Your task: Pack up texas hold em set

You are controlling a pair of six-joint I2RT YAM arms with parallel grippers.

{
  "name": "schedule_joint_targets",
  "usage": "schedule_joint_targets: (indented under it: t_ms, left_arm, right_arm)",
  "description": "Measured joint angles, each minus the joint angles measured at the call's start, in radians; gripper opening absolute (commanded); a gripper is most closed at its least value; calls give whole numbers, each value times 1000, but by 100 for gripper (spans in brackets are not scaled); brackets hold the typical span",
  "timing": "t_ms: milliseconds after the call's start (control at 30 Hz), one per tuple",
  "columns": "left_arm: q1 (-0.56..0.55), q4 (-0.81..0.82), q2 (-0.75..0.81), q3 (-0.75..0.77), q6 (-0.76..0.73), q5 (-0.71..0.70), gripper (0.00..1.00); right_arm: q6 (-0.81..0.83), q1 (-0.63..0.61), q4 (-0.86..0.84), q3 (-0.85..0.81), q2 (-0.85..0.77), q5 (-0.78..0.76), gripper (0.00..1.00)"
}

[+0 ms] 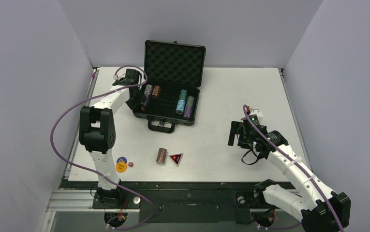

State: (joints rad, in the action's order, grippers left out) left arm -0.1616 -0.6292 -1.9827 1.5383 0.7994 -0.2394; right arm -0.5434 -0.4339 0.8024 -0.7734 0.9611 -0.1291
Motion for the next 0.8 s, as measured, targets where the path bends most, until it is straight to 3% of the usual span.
schedule_joint_targets:
  t_ms: [233, 367, 567, 800]
  left_arm:
    - [0, -2, 81, -6, -29, -4, 52]
    - [7, 3, 243, -79, -55, -21, 60]
    - [46, 4, 478, -215, -97, -77, 99]
    - [85, -10, 673, -373, -112, -126, 96]
  right_arm:
    - [0, 0, 0, 0, 0, -6, 95]
    - [0, 0, 0, 0, 0, -6, 95]
    - [-1, 0, 0, 0, -2, -6, 95]
    - [-1, -3, 0, 0, -2, -6, 95]
